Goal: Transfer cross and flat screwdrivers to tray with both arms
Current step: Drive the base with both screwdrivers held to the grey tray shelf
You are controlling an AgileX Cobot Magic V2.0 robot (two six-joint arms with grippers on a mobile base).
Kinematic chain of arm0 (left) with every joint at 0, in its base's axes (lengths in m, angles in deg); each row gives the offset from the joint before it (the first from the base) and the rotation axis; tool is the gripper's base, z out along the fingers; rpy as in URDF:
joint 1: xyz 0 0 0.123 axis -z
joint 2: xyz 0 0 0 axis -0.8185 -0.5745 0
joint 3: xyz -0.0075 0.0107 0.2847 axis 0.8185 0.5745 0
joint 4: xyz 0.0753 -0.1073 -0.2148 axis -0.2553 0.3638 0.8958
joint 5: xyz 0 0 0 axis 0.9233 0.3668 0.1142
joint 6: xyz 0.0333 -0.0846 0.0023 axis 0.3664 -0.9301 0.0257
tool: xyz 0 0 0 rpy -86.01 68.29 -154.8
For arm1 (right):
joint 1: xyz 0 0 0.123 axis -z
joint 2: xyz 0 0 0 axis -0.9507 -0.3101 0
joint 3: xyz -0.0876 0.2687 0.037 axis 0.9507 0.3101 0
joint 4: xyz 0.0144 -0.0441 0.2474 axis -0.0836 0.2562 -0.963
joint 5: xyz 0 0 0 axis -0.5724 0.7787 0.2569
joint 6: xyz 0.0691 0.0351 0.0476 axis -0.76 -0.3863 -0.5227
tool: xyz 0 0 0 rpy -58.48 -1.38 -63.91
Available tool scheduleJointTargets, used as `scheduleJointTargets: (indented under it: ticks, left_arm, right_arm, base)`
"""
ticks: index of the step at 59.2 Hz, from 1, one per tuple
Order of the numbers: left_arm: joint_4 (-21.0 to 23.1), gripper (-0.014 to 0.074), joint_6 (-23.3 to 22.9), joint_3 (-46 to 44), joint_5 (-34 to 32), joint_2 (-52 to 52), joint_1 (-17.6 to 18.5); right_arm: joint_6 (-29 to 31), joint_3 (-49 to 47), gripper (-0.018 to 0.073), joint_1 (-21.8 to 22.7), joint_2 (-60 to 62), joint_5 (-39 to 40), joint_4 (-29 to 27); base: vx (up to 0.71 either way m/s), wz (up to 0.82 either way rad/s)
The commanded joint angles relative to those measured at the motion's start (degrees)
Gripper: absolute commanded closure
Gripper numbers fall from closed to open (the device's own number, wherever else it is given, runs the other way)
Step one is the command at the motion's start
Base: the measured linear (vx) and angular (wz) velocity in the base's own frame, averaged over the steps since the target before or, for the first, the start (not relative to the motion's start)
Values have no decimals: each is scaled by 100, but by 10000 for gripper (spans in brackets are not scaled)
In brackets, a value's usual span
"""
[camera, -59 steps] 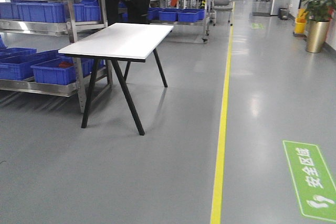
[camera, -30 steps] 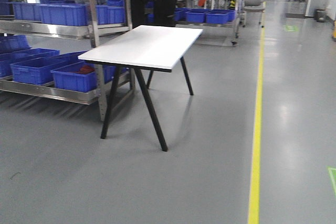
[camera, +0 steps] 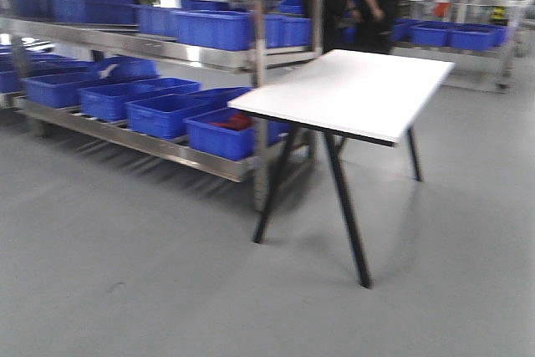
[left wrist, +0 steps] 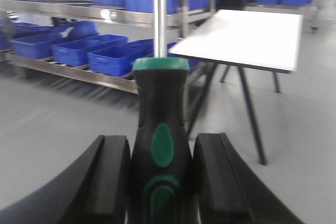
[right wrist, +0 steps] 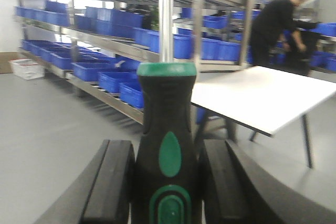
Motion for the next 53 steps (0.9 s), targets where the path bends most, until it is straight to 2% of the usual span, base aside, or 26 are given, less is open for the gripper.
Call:
scheduleJointTargets:
  ticks: [1, 31, 53]
  left_arm:
    - [44, 596, -13, -130, -561, -23, 23]
    - [44, 596, -13, -130, -555, -22, 23]
    - [44, 596, -13, -130, -559, -28, 23]
  right_arm:
    - [15, -148, 567, 8, -40, 543, -112]
    - [15, -148, 567, 8, -34, 541, -87]
    - [15, -148, 567, 8, -34, 548, -87]
  base:
    - [53, 68]
    - [53, 66]
    - [52, 50]
